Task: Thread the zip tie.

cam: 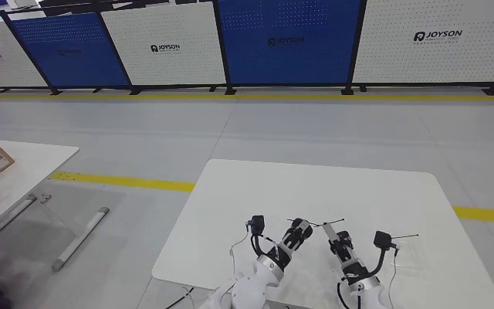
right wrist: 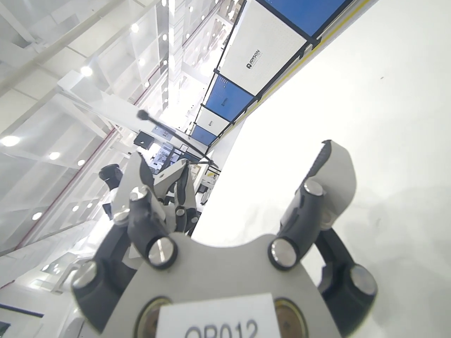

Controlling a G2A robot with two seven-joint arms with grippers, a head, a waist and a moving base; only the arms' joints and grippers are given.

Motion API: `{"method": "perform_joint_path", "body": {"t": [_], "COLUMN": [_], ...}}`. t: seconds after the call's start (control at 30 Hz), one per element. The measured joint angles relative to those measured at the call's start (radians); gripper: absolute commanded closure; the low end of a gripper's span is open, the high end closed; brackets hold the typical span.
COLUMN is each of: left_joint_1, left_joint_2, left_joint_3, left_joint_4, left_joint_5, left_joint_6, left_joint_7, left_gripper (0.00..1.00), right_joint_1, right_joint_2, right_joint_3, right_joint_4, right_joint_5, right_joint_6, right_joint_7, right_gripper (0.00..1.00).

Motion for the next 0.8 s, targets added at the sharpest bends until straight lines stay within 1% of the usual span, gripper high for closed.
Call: {"method": "perform_joint_path", "body": {"t": [0.13, 0.23, 0.47, 0.5, 0.57, 0.63, 0.73, 0.8], "left_joint_1": [0.014, 0.024, 0.026, 0.026, 0.022, 0.019, 0.017, 0.016], "left_joint_2": [0.001, 0.004, 0.005, 0.004, 0.002, 0.001, 0.0, 0.0], "left_joint_3": [-0.032, -0.049, -0.051, -0.051, -0.051, -0.049, -0.046, -0.044], "left_joint_4": [-0.034, -0.056, -0.059, -0.058, -0.056, -0.057, -0.062, -0.063], "left_joint_5": [-0.092, -0.127, -0.131, -0.138, -0.157, -0.167, -0.169, -0.168], "left_joint_6": [0.006, 0.02, 0.022, 0.021, 0.015, 0.012, 0.012, 0.013], "left_joint_7": [-0.006, -0.029, -0.033, -0.031, -0.023, -0.016, -0.012, -0.014], "left_gripper": [1.0, 1.0, 1.0, 1.0, 1.0, 1.0, 1.0, 1.0], "right_joint_1": [-0.01, -0.011, -0.01, -0.008, 0.004, 0.017, 0.034, 0.038], "right_joint_2": [0.005, 0.005, 0.004, 0.004, 0.003, 0.001, -0.001, -0.003], "right_joint_3": [0.012, 0.013, 0.012, 0.013, 0.008, -0.004, -0.029, -0.041], "right_joint_4": [-0.012, -0.02, -0.019, -0.015, 0.002, 0.02, 0.033, 0.029], "right_joint_5": [-0.123, -0.188, -0.189, -0.199, -0.254, -0.326, -0.43, -0.455], "right_joint_6": [-0.009, -0.009, -0.007, 0.002, 0.044, 0.1, 0.174, 0.194], "right_joint_7": [-0.055, -0.109, -0.113, -0.117, -0.128, -0.14, -0.123, -0.118], "right_gripper": [0.0, 0.0, 0.0, 0.0, 0.0, 0.0, 0.0, 0.0]}}
